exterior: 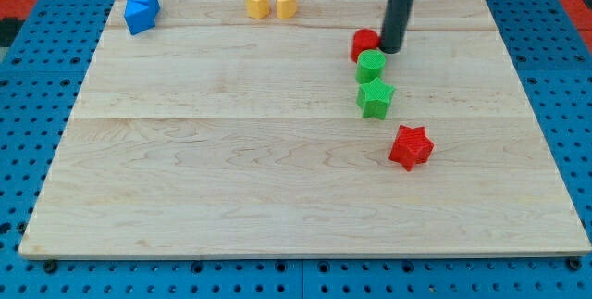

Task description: Place the red circle on top of the green circle

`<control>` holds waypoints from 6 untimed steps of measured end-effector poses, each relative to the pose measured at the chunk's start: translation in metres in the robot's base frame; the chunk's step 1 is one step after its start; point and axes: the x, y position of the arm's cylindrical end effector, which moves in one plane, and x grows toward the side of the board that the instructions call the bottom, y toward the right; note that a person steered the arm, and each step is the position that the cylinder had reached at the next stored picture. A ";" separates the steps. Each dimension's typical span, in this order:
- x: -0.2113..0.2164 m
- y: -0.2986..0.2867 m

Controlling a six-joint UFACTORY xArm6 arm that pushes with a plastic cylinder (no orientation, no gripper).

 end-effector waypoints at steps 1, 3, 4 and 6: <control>-0.011 -0.007; -0.069 -0.115; -0.025 -0.166; -0.019 -0.068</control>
